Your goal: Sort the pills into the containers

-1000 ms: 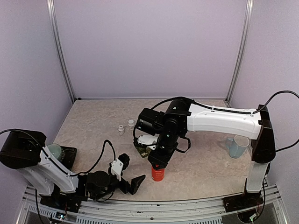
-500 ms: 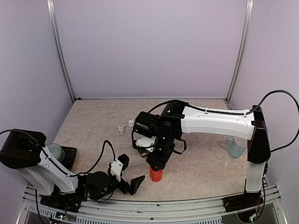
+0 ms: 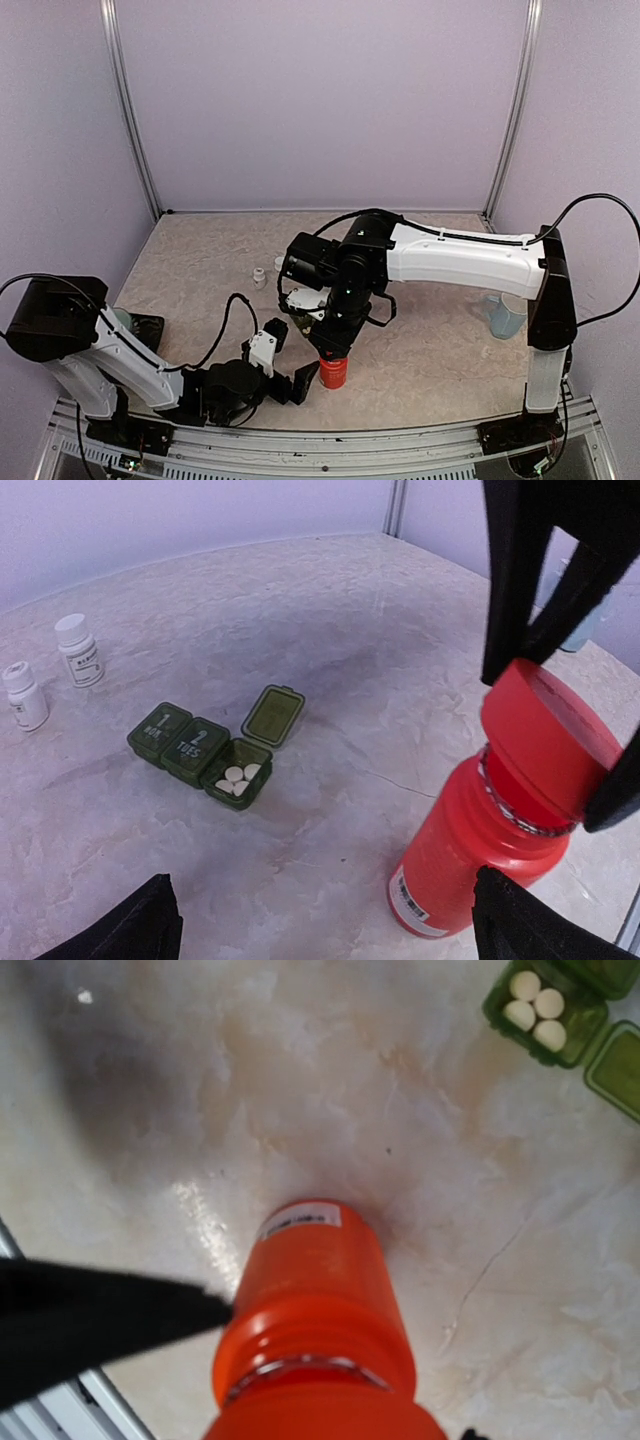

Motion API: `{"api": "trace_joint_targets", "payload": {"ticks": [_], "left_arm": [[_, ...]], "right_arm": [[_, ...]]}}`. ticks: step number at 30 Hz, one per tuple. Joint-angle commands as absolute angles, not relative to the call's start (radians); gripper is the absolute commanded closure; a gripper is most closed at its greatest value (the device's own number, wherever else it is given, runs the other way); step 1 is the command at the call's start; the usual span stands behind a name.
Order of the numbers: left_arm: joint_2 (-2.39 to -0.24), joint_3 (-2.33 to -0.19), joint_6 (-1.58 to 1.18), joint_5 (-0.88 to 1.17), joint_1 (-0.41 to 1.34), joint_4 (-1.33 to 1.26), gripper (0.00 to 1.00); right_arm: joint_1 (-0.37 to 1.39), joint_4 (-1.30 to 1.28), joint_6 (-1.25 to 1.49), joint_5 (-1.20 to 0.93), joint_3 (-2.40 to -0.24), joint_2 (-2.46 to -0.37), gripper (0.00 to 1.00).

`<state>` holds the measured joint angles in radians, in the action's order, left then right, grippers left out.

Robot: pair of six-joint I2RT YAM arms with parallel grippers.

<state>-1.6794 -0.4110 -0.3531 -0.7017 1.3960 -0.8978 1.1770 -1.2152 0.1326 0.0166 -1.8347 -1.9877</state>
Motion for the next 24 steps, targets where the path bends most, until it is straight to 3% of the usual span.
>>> {"api": "trace_joint_targets", "payload": {"ticks": [1, 24], "left_arm": [[-1.69, -0.424, -0.434, -0.774, 1.366, -0.814, 0.01], [-1.743, -0.502, -0.43, -0.717, 1.337, -0.736, 0.01]], "right_arm": [[1.189, -1.226, 0.136, 0.019, -1.855, -2.009, 0.54], [1.19, -1.223, 0.13, 0.003, -1.846, -2.027, 0.5]]}}
